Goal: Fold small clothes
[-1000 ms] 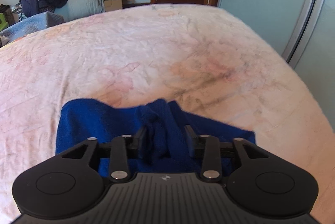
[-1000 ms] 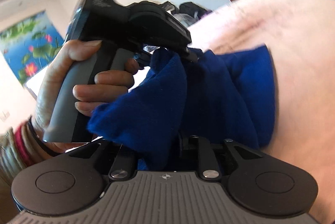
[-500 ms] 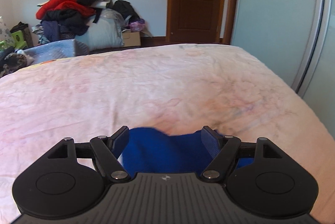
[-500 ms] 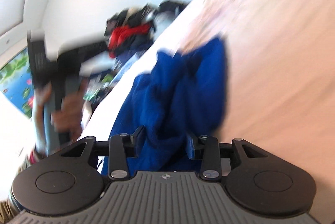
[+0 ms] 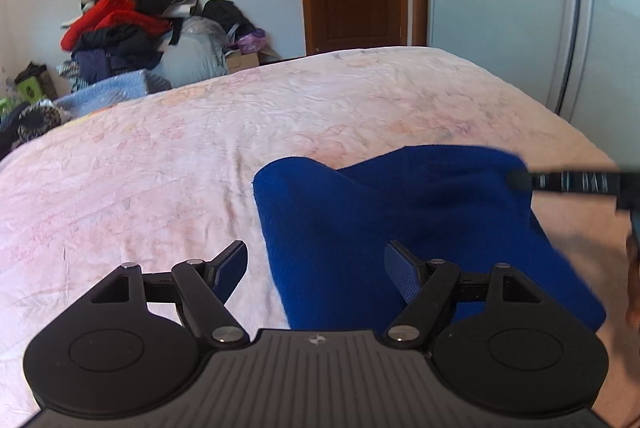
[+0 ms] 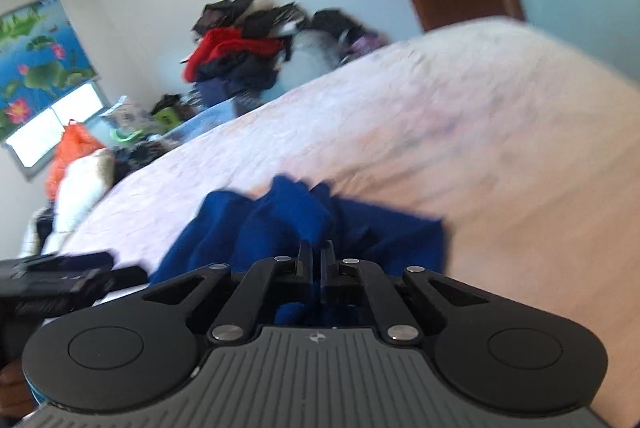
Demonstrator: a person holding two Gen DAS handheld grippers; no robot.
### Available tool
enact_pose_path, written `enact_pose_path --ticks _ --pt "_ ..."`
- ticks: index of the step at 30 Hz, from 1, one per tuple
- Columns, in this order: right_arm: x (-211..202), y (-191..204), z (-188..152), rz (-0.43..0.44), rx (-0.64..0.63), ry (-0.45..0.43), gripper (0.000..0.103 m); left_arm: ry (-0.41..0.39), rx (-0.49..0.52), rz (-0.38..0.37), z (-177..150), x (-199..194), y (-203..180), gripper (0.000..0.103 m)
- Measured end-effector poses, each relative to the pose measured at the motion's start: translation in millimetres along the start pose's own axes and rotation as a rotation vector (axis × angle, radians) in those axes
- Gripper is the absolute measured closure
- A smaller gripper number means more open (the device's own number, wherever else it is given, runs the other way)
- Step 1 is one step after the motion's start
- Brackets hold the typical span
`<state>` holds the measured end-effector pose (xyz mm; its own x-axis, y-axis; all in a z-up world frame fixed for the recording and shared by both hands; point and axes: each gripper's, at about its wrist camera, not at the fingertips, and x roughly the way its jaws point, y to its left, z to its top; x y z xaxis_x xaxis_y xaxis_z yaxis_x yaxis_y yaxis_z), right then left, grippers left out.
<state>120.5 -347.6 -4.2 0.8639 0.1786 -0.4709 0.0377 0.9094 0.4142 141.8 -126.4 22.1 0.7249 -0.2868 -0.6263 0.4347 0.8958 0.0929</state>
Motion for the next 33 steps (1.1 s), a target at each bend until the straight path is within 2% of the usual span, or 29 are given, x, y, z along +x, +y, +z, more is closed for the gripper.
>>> enact_pose_path --ticks 2,4,6,8,11,14,18,23,26,28,29,30,31,33 --pt "1 -15 6 -0.012 0.032 0.002 0.096 -0.001 0.016 0.006 -3 1 -2 0.027" --pt "4 -21 5 -0.027 0.030 0.049 0.083 0.011 -0.002 0.005 -5 4 3 0.027" --pt "-5 -21 -3 -0.034 -0.006 0.054 0.029 0.032 -0.051 -0.023 -10 7 14 0.027" --pt "-21 -24 -11 -0.008 -0.004 0.027 0.011 0.068 -0.119 -0.070 -15 12 32 0.027" --pt "-32 -45 -19 0.061 0.126 0.066 0.012 0.139 -0.262 -0.172 -25 28 62 0.025" --pt "-29 -64 -31 0.145 0.254 0.161 0.013 0.183 -0.429 -0.294 -31 47 89 0.025" --pt "-9 -69 -34 0.284 0.311 0.218 0.012 0.231 -0.594 -0.428 -33 78 105 0.025" --pt "40 -51 -12 0.369 0.275 0.250 0.012 0.213 -0.638 -0.511 -22 102 95 0.025" --pt "70 -36 1 0.380 0.225 0.254 0.014 0.206 -0.643 -0.492 -13 112 86 0.029" --pt "86 -28 6 0.369 0.205 0.266 0.022 0.206 -0.617 -0.441 -8 114 82 0.065" --pt "94 -25 8 0.356 0.204 0.277 0.038 0.206 -0.598 -0.417 -7 114 82 0.072" --pt "100 -25 8 0.348 0.211 0.296 0.063 0.195 -0.579 -0.409 -7 112 81 0.082" --pt "105 -26 7 0.341 0.229 0.317 0.073 0.176 -0.560 -0.403 -8 108 82 0.084" --pt "101 -25 4 0.349 0.240 0.300 0.074 0.139 -0.522 -0.387 -10 96 82 0.086"
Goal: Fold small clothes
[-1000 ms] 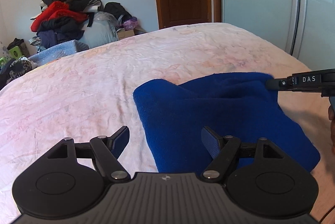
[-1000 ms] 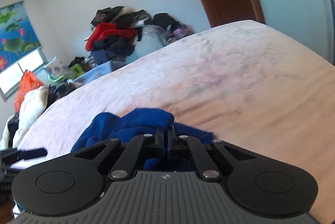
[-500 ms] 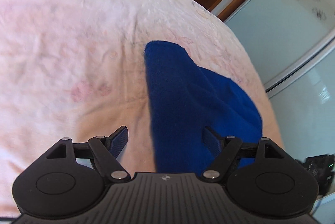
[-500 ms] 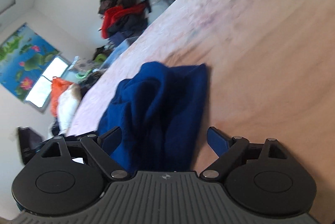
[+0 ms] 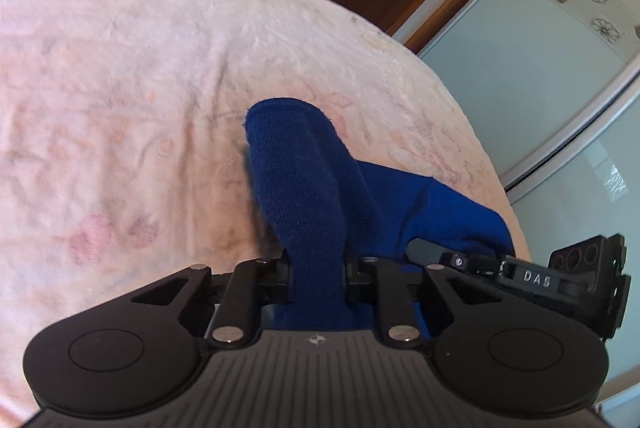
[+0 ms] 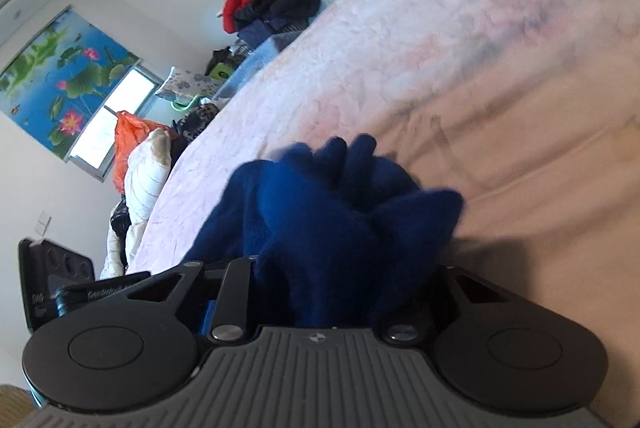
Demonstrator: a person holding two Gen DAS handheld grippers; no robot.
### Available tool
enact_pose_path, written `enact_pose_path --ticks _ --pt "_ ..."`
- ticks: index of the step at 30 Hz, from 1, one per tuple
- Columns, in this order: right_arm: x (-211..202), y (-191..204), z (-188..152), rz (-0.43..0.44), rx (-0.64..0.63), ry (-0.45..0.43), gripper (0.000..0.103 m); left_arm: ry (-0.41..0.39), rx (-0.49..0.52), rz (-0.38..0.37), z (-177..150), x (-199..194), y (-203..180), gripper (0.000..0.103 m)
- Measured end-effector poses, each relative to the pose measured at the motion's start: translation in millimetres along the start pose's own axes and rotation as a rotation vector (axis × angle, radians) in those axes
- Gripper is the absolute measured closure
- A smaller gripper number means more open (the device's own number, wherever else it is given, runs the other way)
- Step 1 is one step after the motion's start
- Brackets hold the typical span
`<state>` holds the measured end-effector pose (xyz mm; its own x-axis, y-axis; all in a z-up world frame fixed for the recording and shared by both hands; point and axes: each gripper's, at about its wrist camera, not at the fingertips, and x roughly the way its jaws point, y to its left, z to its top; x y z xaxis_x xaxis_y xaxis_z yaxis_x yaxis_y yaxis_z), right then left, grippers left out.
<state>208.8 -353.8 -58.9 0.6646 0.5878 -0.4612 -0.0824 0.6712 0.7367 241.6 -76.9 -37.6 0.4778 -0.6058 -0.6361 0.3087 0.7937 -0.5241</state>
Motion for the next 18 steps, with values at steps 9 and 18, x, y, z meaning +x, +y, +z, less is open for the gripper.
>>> enact_pose_path --ticks 9,18 --pt "7 46 22 0.066 -0.066 -0.105 0.075 -0.097 0.197 0.145 36 -27 -17 0.086" --pt "6 23 5 -0.134 -0.014 -0.157 0.042 -0.070 0.233 0.372 19 -29 -18 0.054"
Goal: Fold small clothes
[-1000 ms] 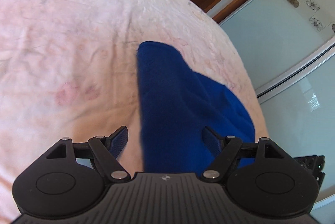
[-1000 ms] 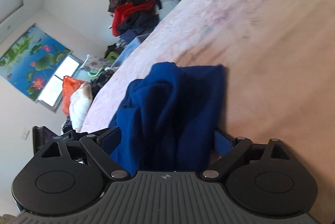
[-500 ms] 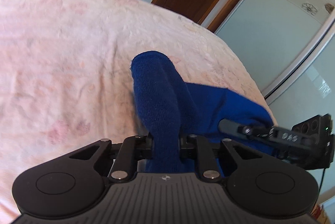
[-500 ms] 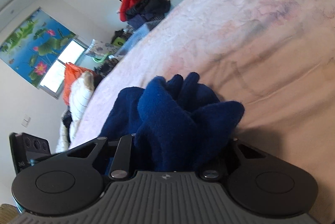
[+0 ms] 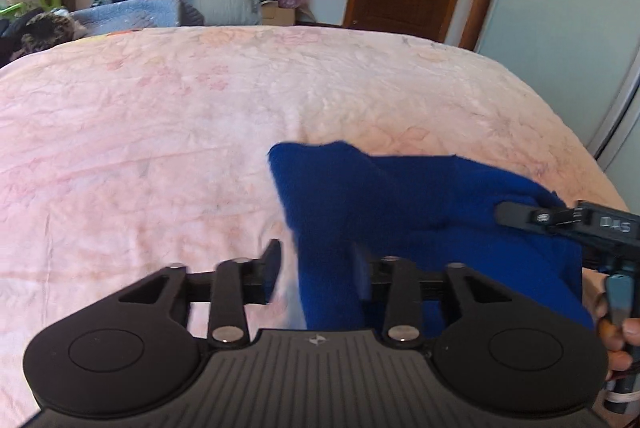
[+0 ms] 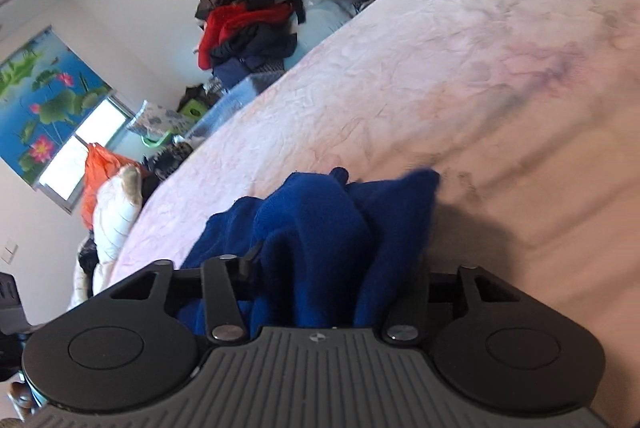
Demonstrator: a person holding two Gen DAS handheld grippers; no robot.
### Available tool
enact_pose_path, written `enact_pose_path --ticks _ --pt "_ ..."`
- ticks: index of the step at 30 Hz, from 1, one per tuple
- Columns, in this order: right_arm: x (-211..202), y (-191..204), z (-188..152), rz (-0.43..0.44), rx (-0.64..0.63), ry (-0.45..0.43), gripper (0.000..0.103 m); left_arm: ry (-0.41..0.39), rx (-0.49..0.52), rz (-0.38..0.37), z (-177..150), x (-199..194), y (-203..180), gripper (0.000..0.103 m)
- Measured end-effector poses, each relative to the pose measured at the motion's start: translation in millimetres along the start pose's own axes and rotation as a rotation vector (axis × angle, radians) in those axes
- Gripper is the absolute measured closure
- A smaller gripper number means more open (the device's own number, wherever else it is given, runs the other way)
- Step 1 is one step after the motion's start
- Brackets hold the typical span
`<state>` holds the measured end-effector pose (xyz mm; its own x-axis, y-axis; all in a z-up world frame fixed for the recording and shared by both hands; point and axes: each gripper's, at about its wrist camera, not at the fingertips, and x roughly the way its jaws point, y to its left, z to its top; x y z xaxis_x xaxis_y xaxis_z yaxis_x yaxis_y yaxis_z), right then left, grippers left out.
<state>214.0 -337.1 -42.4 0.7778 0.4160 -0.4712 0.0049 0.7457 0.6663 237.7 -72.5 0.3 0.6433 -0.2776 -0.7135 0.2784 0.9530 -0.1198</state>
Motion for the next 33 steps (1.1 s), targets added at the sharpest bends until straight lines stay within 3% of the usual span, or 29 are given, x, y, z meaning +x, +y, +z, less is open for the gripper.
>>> enact_pose_path --ticks 1,3,7,13,16,18,24,33 --pt "-11 -1 -3 -0.030 -0.009 -0.021 0.042 -0.010 -0.006 0.019 -4 -5 -1 0.046" --pt "-34 0 -9 -0.082 -0.034 -0.059 0.042 -0.027 -0.003 0.053 -13 -15 -5 0.041" --pt "-78 5 -28 -0.113 -0.066 -0.118 0.034 -0.022 0.004 0.087 -33 -29 -14 0.038" --pt "-98 25 -72 -0.130 -0.185 -0.049 0.013 -0.032 0.026 0.134 -71 -52 -25 0.036" --pt "-88 30 -91 -0.275 -0.298 0.026 0.011 -0.053 0.066 0.184 -87 -61 -30 0.033" --pt "-94 37 -103 -0.353 -0.356 -0.001 0.011 -0.050 0.073 0.196 -94 -68 -32 0.033" --pt "-125 65 -117 -0.311 -0.343 -0.082 0.004 -0.041 0.057 0.222 -104 -83 -35 0.033" --pt "-135 95 -139 -0.348 -0.382 -0.043 0.001 0.014 0.005 0.212 -119 -101 -32 0.032"
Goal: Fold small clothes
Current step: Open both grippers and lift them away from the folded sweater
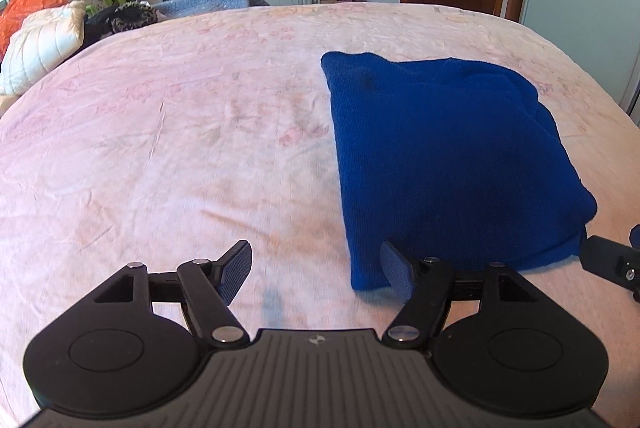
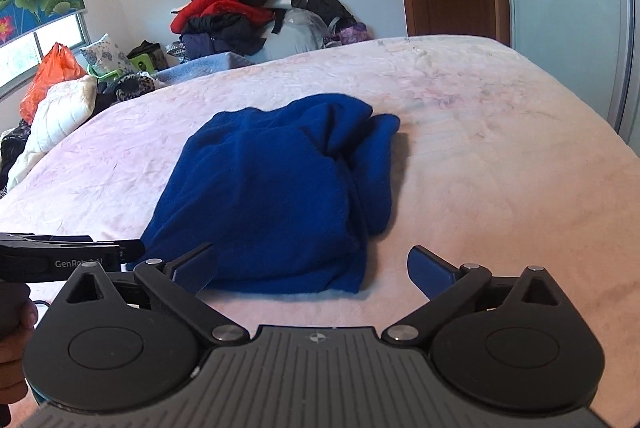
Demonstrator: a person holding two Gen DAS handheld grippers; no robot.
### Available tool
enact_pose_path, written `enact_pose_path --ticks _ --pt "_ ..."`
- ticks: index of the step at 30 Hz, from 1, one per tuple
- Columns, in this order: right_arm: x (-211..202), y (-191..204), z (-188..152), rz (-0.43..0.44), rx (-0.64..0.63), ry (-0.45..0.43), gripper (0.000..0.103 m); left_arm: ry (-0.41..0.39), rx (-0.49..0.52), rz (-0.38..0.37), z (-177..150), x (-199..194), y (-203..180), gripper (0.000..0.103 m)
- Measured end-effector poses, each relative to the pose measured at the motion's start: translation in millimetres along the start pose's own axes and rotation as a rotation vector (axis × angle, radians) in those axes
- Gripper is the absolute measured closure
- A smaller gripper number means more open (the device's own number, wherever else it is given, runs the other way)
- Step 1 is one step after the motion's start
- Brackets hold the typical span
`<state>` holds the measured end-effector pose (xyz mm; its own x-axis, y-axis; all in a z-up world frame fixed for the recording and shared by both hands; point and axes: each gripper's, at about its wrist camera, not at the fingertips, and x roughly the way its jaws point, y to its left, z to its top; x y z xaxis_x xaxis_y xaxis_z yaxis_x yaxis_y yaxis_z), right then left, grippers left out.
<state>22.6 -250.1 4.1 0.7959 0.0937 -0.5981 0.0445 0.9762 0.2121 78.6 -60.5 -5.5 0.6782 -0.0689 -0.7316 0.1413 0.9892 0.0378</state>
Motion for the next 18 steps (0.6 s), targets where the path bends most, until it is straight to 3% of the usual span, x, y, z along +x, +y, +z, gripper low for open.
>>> enact_pose_path --ticks 10,18 --pt "-14 21 -19 -0.024 -0.055 0.030 0.001 0.049 -0.024 0.018 -20 -10 4 0.032" --pt "-5 27 -32 -0.050 -0.077 0.081 0.001 0.024 -0.015 0.064 -33 -11 6 0.027"
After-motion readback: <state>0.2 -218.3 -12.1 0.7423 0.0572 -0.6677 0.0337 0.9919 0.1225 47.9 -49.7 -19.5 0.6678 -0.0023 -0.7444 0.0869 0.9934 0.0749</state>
